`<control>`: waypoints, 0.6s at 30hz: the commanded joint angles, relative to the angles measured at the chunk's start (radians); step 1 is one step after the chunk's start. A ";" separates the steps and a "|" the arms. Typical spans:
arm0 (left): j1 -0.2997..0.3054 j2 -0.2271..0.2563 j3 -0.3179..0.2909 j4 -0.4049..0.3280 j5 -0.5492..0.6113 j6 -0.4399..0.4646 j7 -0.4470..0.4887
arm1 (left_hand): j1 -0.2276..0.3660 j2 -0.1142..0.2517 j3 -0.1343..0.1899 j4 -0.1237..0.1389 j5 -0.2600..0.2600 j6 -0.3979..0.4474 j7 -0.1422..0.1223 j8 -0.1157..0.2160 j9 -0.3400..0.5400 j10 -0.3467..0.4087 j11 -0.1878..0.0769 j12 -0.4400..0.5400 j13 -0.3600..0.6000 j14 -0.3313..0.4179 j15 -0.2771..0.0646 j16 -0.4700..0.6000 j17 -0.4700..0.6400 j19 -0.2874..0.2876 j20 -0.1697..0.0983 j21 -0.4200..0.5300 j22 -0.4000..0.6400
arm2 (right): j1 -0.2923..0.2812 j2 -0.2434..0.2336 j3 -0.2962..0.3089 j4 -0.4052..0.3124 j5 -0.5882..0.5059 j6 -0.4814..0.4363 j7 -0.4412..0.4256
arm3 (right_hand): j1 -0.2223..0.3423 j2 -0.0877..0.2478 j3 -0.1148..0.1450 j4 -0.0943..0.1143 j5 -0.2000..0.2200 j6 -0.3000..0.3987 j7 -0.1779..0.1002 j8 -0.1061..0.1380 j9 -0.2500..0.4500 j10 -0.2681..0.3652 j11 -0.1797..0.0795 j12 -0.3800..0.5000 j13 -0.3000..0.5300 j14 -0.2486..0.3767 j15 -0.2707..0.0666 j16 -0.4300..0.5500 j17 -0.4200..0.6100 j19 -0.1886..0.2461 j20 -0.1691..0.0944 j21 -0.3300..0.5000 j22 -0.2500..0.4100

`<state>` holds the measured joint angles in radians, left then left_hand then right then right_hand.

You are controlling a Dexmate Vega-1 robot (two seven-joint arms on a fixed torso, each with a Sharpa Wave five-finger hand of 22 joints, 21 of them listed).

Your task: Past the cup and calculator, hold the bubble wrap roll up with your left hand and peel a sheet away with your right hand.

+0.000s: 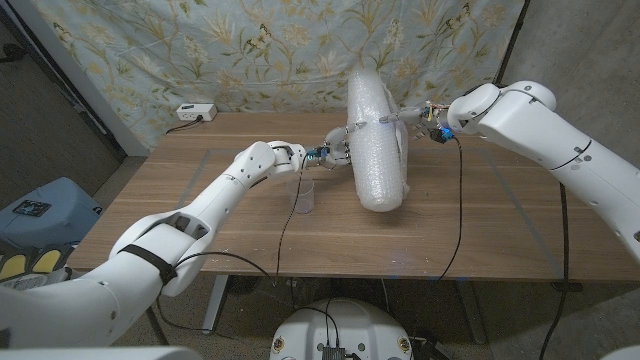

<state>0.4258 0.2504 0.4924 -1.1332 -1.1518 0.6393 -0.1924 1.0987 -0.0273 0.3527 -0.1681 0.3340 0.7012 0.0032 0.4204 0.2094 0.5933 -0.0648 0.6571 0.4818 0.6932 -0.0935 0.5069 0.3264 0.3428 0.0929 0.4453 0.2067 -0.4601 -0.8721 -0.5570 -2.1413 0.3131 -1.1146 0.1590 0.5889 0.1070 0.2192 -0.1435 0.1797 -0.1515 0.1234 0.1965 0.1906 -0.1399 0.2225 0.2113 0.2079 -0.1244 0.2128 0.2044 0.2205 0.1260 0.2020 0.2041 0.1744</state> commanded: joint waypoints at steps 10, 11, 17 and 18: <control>0.012 0.006 -0.009 -0.013 -0.014 -0.009 -0.034 | 0.109 0.121 0.008 0.006 0.053 0.052 0.017 0.105 0.128 0.032 -0.026 0.000 0.140 0.009 -0.004 0.004 0.005 0.006 0.000 0.007 0.004 | -0.086 -0.068 0.106 -0.047 0.043 -0.004 -0.013 | 0.009 0.003 0.003 0.001 0.000 0.011 0.086 0.001 0.002 0.013 -0.001 0.000 0.004 0.017 0.005 0.005 0.001 0.015 0.006 -0.002 0.002; 0.014 0.005 -0.010 -0.016 -0.014 -0.010 -0.032 | 0.107 0.122 0.008 0.007 0.054 0.051 0.016 0.104 0.129 0.032 -0.024 0.000 0.141 0.010 -0.004 0.004 0.004 0.005 0.000 0.007 0.004 | -0.090 -0.069 0.109 -0.047 0.045 -0.005 -0.014 | 0.008 0.002 0.003 0.001 0.000 0.012 0.086 0.001 0.002 0.013 -0.001 0.000 0.004 0.018 0.005 0.005 0.001 0.015 0.006 -0.002 0.002; 0.018 -0.002 -0.010 -0.020 -0.019 -0.012 -0.032 | 0.108 0.123 0.009 0.007 0.056 0.052 0.016 0.105 0.130 0.035 -0.025 -0.001 0.143 0.010 -0.004 0.002 0.002 0.005 0.000 0.009 0.004 | -0.120 -0.066 0.133 -0.046 0.063 -0.007 -0.023 | 0.009 0.003 0.003 0.001 0.000 0.013 0.086 0.001 0.002 0.013 -0.001 0.000 0.004 0.020 0.005 0.006 0.001 0.017 0.006 -0.002 0.003; 0.018 -0.005 -0.010 -0.017 -0.021 -0.012 -0.034 | 0.107 0.123 0.009 0.008 0.057 0.052 0.014 0.105 0.130 0.033 -0.026 -0.002 0.143 0.010 -0.004 0.002 0.002 0.005 0.000 0.009 0.004 | -0.125 -0.066 0.137 -0.047 0.066 -0.003 -0.023 | 0.009 0.003 0.003 0.001 0.000 0.013 0.086 0.001 0.002 0.013 -0.001 -0.001 0.004 0.021 0.005 0.006 0.001 0.019 0.006 -0.002 0.003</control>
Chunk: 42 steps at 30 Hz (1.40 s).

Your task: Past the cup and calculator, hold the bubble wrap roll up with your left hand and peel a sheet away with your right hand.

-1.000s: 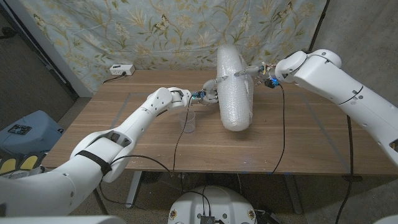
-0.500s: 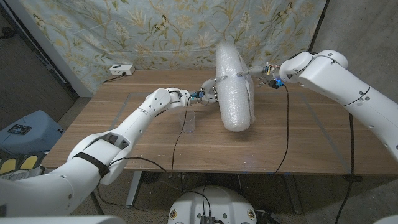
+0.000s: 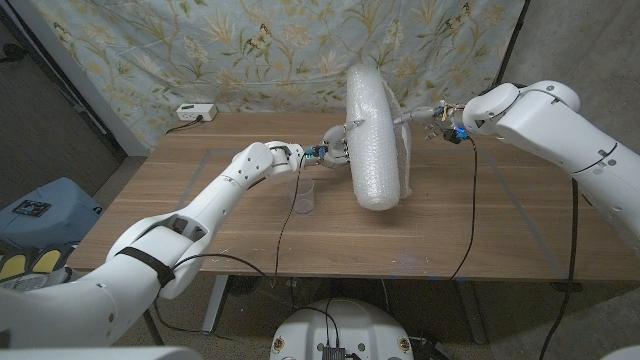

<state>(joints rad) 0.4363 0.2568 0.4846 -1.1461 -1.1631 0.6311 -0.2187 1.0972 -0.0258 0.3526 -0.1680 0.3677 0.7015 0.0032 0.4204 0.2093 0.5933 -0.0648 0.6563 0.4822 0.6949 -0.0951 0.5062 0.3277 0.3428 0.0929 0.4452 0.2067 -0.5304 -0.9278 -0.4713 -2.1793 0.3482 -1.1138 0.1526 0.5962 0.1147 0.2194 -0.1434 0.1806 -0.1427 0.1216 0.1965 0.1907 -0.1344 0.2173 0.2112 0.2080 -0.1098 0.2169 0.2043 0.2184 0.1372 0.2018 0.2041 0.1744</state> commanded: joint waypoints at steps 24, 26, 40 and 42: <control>-0.012 -0.035 0.016 0.058 -0.002 -0.033 -0.103 | 0.110 0.121 0.006 0.007 0.027 0.053 0.010 0.105 0.132 0.037 -0.031 -0.006 0.148 0.010 -0.006 0.005 0.003 0.004 -0.003 0.013 0.003 | -0.026 0.009 0.015 0.049 0.044 -0.014 -0.001 | -0.004 -0.005 -0.002 0.003 0.000 -0.002 0.088 -0.001 0.002 0.012 0.004 0.000 0.004 0.014 0.001 0.005 0.003 0.014 0.007 -0.003 0.003; -0.015 -0.036 0.019 0.064 0.000 -0.035 -0.117 | 0.109 0.122 0.006 0.008 0.027 0.053 0.009 0.105 0.132 0.039 -0.031 -0.006 0.147 0.011 -0.007 0.004 0.002 0.004 -0.004 0.013 0.003 | -0.029 0.008 0.018 0.056 0.047 -0.013 -0.001 | -0.004 -0.005 -0.002 0.003 0.000 -0.002 0.088 0.000 0.002 0.012 0.004 0.000 0.005 0.014 0.001 0.005 0.003 0.015 0.007 -0.003 0.003; -0.018 -0.051 0.027 0.084 -0.003 -0.041 -0.164 | 0.107 0.120 0.003 0.009 0.029 0.053 0.006 0.104 0.132 0.039 -0.032 -0.010 0.150 0.009 -0.009 0.002 0.002 0.003 -0.005 0.016 0.003 | -0.064 0.002 0.082 0.091 0.079 -0.025 -0.020 | -0.001 -0.001 -0.003 0.001 0.000 0.015 0.088 0.001 0.002 0.038 0.004 0.003 0.006 0.041 0.001 0.006 0.003 0.041 0.007 -0.001 0.003; -0.019 -0.054 0.029 0.089 -0.002 -0.043 -0.168 | 0.108 0.122 0.004 0.009 0.030 0.052 0.007 0.104 0.132 0.036 -0.031 -0.011 0.151 0.008 -0.008 0.001 0.001 0.002 -0.005 0.016 0.003 | -0.087 0.010 0.104 0.082 0.083 -0.023 -0.040 | 0.018 -0.007 -0.002 -0.004 0.001 0.071 0.087 0.006 0.003 0.092 0.004 0.011 0.008 0.078 0.000 0.007 0.001 0.082 0.008 0.000 0.003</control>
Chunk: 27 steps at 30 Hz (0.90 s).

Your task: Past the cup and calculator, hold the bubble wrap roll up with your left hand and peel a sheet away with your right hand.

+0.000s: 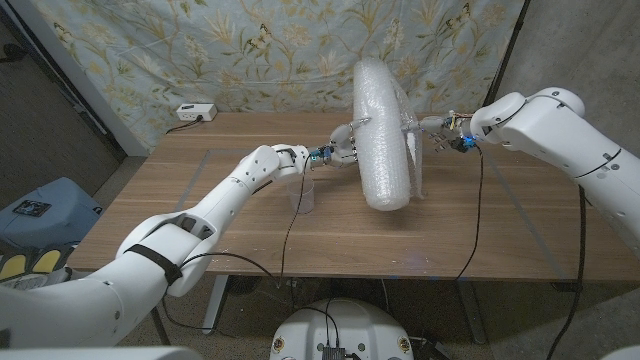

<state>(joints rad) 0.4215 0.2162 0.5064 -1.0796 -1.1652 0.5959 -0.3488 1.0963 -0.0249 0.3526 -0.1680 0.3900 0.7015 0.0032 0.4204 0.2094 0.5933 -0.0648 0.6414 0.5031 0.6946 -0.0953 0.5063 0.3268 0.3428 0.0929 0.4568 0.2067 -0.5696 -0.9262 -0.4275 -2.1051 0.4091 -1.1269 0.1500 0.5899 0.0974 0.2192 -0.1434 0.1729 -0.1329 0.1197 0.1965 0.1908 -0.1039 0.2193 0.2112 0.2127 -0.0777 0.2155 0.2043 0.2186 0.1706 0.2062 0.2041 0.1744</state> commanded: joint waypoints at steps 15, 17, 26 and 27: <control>-0.013 -0.016 0.008 0.053 -0.005 0.001 -0.078 | 0.099 0.121 0.008 0.013 0.011 0.024 0.015 0.091 0.131 0.014 -0.021 -0.012 0.127 -0.011 0.004 -0.025 -0.012 -0.008 0.001 0.005 0.002 | -0.044 0.008 0.033 -0.027 -0.019 -0.044 -0.076 | 0.304 0.031 0.045 -0.028 0.005 0.871 -0.033 0.171 0.072 0.892 -0.179 0.468 0.206 0.890 -0.312 0.352 0.197 0.724 -0.211 0.177 0.023; -0.012 -0.015 0.003 0.057 -0.011 0.006 -0.076 | 0.096 0.120 0.009 0.014 0.012 0.016 0.019 0.086 0.130 0.002 -0.020 -0.018 0.125 -0.017 0.007 -0.031 -0.015 -0.011 0.002 0.004 0.002 | -0.039 0.009 0.026 -0.025 -0.023 -0.045 -0.074 | 0.329 0.035 0.054 -0.028 0.006 0.926 -0.042 0.191 0.082 0.930 -0.206 0.502 0.224 0.939 -0.345 0.371 0.209 0.764 -0.242 0.197 0.025; -0.019 -0.014 -0.001 0.091 -0.021 0.012 -0.121 | 0.028 0.103 -0.001 0.032 0.002 -0.153 0.023 -0.005 0.108 -0.138 0.033 -0.113 0.075 -0.141 0.068 -0.131 -0.050 -0.054 0.030 0.001 0.002 | -0.023 0.015 0.011 -0.015 -0.032 -0.046 -0.064 | 0.398 0.047 0.091 -0.026 0.008 1.084 -0.099 0.258 0.128 1.084 -0.306 0.630 0.300 1.151 -0.438 0.425 0.248 0.903 -0.327 0.286 0.034; -0.023 -0.015 0.001 0.102 -0.021 0.012 -0.136 | 0.005 0.102 -0.005 0.038 -0.005 -0.224 0.018 -0.045 0.097 -0.193 0.052 -0.148 0.060 -0.177 0.087 -0.158 -0.063 -0.067 0.038 0.001 0.002 | -0.023 0.016 0.011 -0.015 -0.032 -0.046 -0.065 | 0.401 0.048 0.093 -0.026 0.008 1.088 -0.098 0.261 0.131 1.090 -0.308 0.635 0.303 1.161 -0.439 0.427 0.250 0.908 -0.330 0.289 0.034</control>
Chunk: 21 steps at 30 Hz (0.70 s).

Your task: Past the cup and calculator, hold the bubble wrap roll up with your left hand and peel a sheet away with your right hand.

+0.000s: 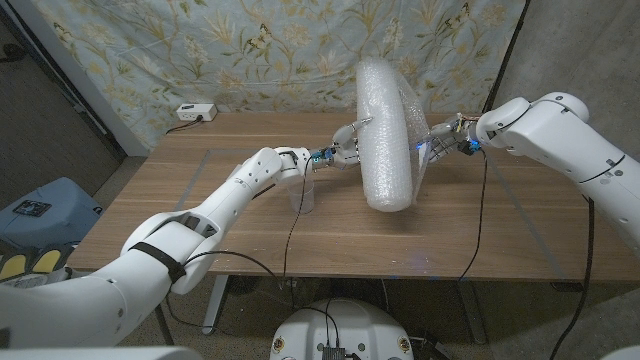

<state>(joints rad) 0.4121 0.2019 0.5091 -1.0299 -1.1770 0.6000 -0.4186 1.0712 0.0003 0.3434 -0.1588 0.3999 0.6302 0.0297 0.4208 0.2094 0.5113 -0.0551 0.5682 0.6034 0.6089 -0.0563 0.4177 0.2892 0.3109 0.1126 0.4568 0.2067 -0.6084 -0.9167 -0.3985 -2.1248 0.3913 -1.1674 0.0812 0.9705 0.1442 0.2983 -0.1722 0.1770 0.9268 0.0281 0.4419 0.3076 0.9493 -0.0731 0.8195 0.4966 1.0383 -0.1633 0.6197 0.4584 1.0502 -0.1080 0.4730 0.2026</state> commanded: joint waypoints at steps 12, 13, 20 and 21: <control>-0.059 -0.021 0.028 0.149 0.013 0.001 -0.181 | -0.063 0.054 -0.035 0.043 -0.066 -0.370 0.010 -0.173 0.047 -0.273 0.116 -0.205 -0.096 -0.247 0.139 -0.163 -0.072 -0.087 0.053 -0.008 0.003 | -0.013 0.005 0.016 -0.002 -0.007 -0.005 0.001 | 0.041 0.000 0.026 0.003 0.002 0.035 -0.001 0.022 0.030 0.041 -0.022 0.042 0.036 0.072 -0.060 0.006 0.024 0.037 -0.025 0.040 0.009; -0.060 -0.023 0.028 0.152 0.012 0.004 -0.184 | -0.063 0.054 -0.034 0.043 -0.067 -0.370 0.010 -0.173 0.046 -0.273 0.115 -0.205 -0.097 -0.247 0.139 -0.163 -0.073 -0.088 0.052 -0.008 0.003 | -0.017 0.004 0.020 -0.005 -0.007 -0.005 -0.001 | 0.042 0.000 0.026 0.003 0.001 0.034 -0.002 0.022 0.031 0.042 -0.021 0.042 0.035 0.073 -0.060 0.006 0.025 0.037 -0.025 0.040 0.009; -0.061 -0.027 0.029 0.158 0.013 0.007 -0.191 | -0.067 0.055 -0.034 0.042 -0.071 -0.380 0.009 -0.181 0.041 -0.280 0.117 -0.214 -0.102 -0.247 0.144 -0.167 -0.077 -0.088 0.052 -0.007 0.002 | -0.043 -0.005 0.052 -0.015 -0.001 -0.006 -0.005 | 0.046 0.000 0.030 0.005 0.001 0.034 -0.003 0.024 0.036 0.039 -0.023 0.044 0.038 0.076 -0.060 0.001 0.030 0.037 -0.026 0.046 0.010; -0.061 -0.028 0.029 0.160 0.013 0.007 -0.194 | -0.071 0.058 -0.035 0.045 -0.072 -0.384 0.010 -0.183 0.040 -0.281 0.119 -0.216 -0.104 -0.249 0.146 -0.168 -0.077 -0.089 0.054 -0.008 0.002 | -0.046 -0.007 0.055 -0.017 0.000 -0.007 -0.006 | 0.046 0.000 0.030 0.005 0.001 0.034 -0.003 0.024 0.037 0.040 -0.024 0.044 0.038 0.077 -0.060 0.001 0.030 0.036 -0.026 0.047 0.010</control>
<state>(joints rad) 0.3637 0.1848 0.5303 -0.9035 -1.1699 0.6043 -0.5735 1.0051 0.0603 0.3098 -0.1169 0.3290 0.2550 0.0411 0.2436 0.2505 0.2371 0.0590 0.3580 0.5001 0.3618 0.0878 0.2513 0.2105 0.2264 0.1662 0.4510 0.2067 -0.6234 -0.9124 -0.3810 -2.1283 0.3812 -1.1738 0.0812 1.0019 0.1413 0.3192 -0.1682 0.1767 0.9504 0.0287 0.4590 0.3409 0.9840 -0.0970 0.8549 0.5314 1.1051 -0.2009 0.6235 0.4849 1.0840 -0.1303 0.5142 0.2072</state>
